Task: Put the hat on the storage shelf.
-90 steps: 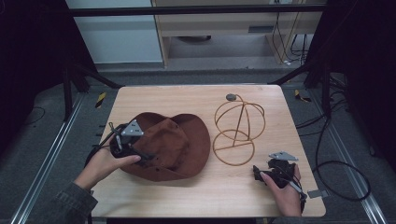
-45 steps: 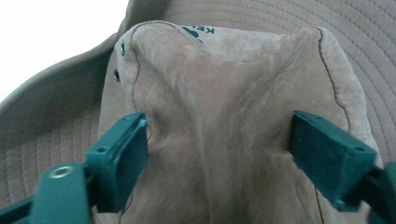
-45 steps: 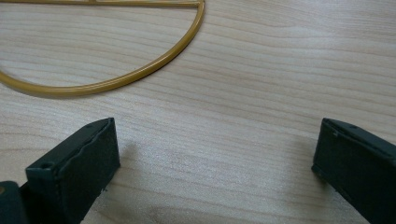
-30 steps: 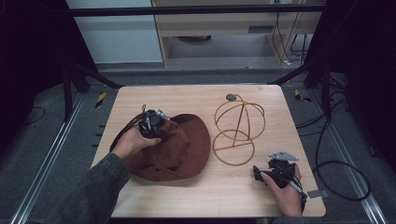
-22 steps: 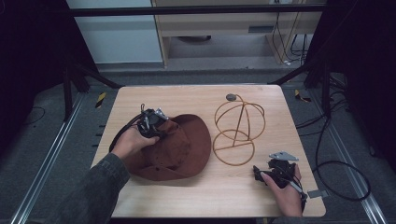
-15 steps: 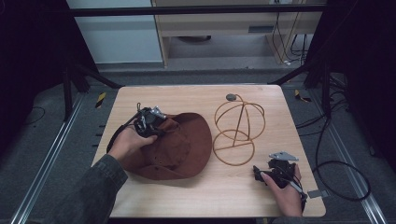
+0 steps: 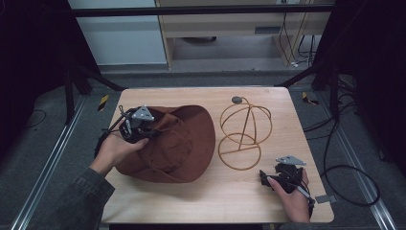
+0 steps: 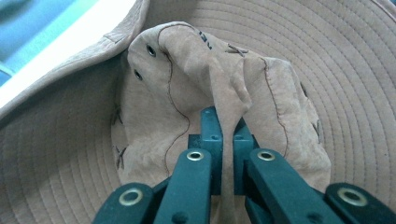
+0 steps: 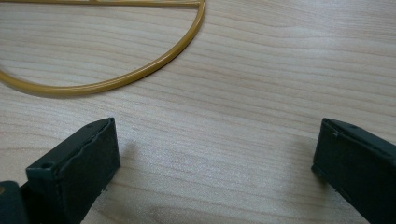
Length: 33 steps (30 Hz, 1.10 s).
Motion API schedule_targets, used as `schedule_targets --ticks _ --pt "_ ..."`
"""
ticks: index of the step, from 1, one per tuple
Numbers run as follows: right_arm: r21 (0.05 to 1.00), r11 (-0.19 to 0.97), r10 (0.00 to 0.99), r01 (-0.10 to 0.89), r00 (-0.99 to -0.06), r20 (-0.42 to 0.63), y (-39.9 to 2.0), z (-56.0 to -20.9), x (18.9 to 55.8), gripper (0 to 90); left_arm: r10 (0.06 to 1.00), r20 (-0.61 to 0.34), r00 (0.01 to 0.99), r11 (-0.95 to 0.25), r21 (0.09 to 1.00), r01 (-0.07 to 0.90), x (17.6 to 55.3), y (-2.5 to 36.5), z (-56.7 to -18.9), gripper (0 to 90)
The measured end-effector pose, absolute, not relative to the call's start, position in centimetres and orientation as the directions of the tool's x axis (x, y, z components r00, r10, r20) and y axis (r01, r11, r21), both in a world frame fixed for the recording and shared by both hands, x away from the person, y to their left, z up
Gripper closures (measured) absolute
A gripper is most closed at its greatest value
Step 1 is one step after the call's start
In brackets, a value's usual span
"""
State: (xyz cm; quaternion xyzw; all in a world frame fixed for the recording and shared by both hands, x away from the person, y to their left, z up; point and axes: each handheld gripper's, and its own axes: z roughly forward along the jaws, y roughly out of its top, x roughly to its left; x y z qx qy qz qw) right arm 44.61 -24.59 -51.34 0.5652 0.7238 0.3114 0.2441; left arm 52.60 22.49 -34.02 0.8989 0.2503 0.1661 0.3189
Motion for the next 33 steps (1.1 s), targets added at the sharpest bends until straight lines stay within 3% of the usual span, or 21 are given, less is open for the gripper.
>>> schedule_targets --ticks 33 --pt "0.726 0.166 0.971 0.667 -0.24 -0.002 -24.6 -51.3 44.6 0.5 0.544 0.243 0.803 -0.641 0.738 0.211 48.4 23.9 -26.2 88.7"
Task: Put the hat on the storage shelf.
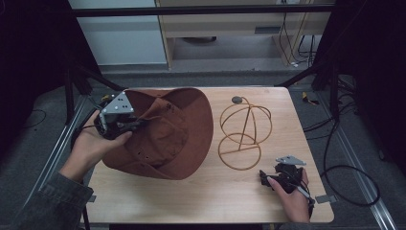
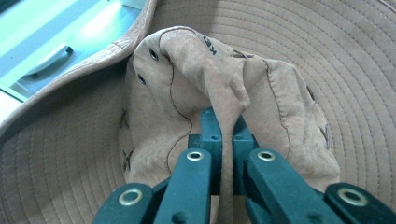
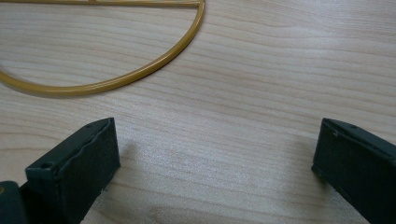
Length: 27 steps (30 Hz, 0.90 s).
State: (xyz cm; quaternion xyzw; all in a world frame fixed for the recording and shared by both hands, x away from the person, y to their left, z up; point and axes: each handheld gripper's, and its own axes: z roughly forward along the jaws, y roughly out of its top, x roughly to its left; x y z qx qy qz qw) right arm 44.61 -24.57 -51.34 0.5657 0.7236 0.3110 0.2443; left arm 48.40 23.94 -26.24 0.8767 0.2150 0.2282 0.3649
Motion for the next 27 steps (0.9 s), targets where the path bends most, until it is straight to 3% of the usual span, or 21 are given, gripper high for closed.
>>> schedule_targets --ticks 27 --pt "0.726 0.169 0.971 0.667 -0.241 -0.005 -24.6 -51.3 44.6 0.5 0.468 0.333 0.819 -0.682 0.725 0.095 47.4 19.2 -19.6 88.7"
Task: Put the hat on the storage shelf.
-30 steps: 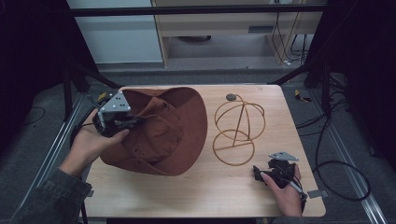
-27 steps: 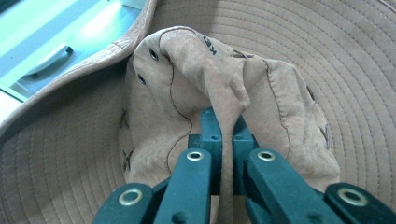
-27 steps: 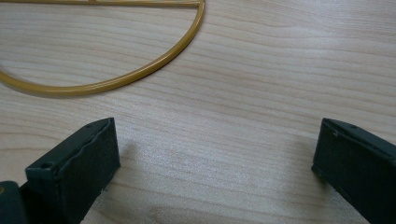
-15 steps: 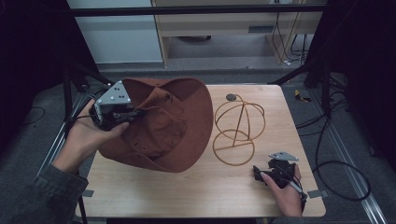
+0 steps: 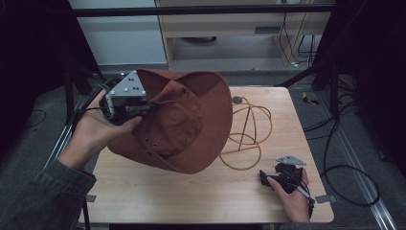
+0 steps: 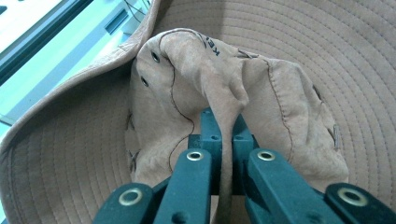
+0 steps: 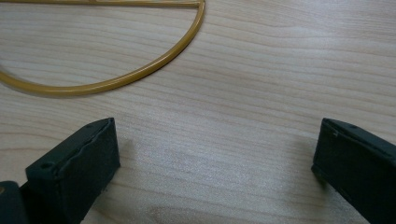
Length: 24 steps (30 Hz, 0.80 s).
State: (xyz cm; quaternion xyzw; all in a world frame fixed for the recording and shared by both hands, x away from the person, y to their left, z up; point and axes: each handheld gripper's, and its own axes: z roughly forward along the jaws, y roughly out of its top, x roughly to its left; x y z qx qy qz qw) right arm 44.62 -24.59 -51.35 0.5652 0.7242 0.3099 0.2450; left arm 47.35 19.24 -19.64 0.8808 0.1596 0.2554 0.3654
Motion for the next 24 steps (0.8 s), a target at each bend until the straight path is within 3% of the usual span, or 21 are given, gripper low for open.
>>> schedule_targets --ticks 24 --pt "0.726 0.166 0.971 0.668 -0.24 -0.001 -24.6 -51.4 44.6 0.5 0.428 0.367 0.826 -0.717 0.694 0.063 49.4 14.4 -17.1 88.7"
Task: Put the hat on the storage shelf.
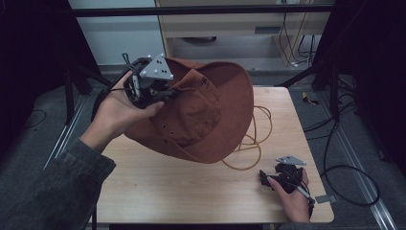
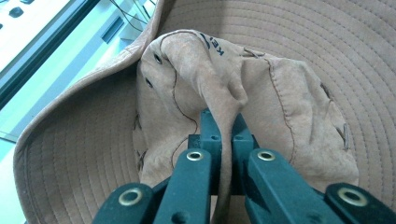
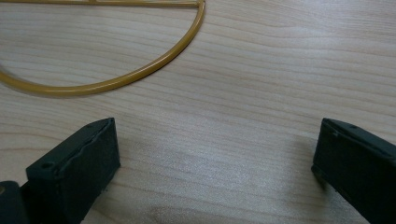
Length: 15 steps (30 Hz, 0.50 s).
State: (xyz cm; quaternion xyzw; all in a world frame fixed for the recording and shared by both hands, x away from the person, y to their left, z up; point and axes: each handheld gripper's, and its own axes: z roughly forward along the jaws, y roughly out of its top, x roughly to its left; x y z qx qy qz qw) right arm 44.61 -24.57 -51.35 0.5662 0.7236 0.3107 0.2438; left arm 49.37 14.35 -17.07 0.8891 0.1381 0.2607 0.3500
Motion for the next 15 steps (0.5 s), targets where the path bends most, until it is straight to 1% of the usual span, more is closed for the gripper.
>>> schedule_targets --ticks 15 --pt "0.726 0.167 0.971 0.667 -0.241 -0.001 -24.6 -51.4 44.6 0.6 0.398 0.376 0.837 -0.733 0.679 0.044 50.7 11.5 -16.0 88.7"
